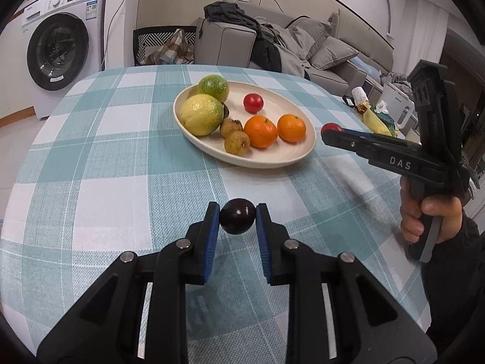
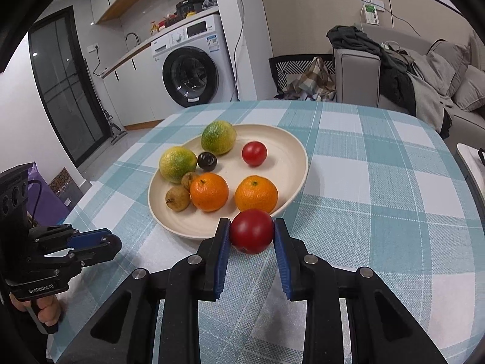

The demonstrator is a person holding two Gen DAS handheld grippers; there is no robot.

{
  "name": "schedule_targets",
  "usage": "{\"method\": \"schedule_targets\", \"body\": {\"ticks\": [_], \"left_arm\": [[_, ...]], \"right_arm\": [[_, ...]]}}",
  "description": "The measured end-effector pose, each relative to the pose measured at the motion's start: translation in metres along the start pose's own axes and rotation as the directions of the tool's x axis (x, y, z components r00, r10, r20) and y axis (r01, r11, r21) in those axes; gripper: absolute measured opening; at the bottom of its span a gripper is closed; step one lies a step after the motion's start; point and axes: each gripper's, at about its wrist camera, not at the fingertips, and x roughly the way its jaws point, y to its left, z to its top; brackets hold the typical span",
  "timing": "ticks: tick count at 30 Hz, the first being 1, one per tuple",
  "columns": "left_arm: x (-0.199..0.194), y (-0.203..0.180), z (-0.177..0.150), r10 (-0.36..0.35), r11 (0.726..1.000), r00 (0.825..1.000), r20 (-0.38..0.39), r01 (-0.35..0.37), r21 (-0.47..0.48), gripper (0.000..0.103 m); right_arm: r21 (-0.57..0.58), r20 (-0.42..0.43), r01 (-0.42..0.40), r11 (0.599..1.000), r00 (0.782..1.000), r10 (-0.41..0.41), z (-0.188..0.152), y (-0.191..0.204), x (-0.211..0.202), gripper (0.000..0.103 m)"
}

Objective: Organize fruits
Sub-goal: 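Carry the plum and tomato onto the plate and open both tools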

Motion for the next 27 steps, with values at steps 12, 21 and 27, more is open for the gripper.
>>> {"method": "schedule_targets", "body": {"ticks": [12,21,27], "left_arm": [[0.018,-0.016,0.032,-0.001,1.0,0.999,0.054,0.0,0.017,0.022],[0.035,-0.028,0.052,0.004,0.999,0.997,0.078,-0.007,0.048,0.022],[0.047,-0.035,0.06,0.014,0.997,0.996,0.089,-0.021,0.074,0.022]], "right_arm": [[-0.004,0.059,-0.024,1.0,0.998,0.024,0.002,0.006,-0.008,0.029],[-0.001,0.051,-0.047,0.999,0.998,0.047,0.003,0.009,-0.003,0.029],[0.003,0.062,-0.048,0.999,0.997,0.048,0.004,0.01,0.002,0.029]]}}
